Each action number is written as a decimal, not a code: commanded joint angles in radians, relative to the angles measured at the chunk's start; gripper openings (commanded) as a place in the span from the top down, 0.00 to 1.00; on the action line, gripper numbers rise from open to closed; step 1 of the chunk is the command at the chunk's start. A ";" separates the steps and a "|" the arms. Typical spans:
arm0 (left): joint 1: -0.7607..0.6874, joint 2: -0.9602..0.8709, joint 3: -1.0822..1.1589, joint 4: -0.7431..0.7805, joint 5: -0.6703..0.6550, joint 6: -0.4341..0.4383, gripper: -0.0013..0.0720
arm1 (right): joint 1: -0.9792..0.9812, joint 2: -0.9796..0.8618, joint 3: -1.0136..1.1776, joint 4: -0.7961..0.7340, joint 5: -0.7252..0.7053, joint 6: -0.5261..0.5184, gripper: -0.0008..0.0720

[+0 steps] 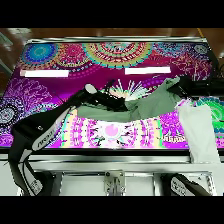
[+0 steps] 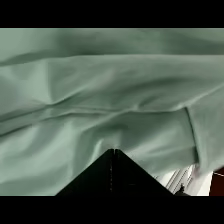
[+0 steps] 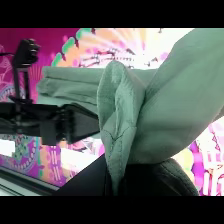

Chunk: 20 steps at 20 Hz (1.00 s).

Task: Fold the shirts.

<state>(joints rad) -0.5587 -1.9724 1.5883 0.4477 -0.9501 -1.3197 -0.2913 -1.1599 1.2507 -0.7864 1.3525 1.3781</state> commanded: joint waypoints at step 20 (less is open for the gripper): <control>0.475 0.505 0.137 0.505 -0.206 -0.160 0.93 | 0.754 -0.352 0.001 0.023 -0.661 0.059 0.91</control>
<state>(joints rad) -0.1955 -1.6211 1.7245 0.8581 -1.0767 -1.4673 0.2821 -1.3640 1.2507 -0.8017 0.9581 1.4391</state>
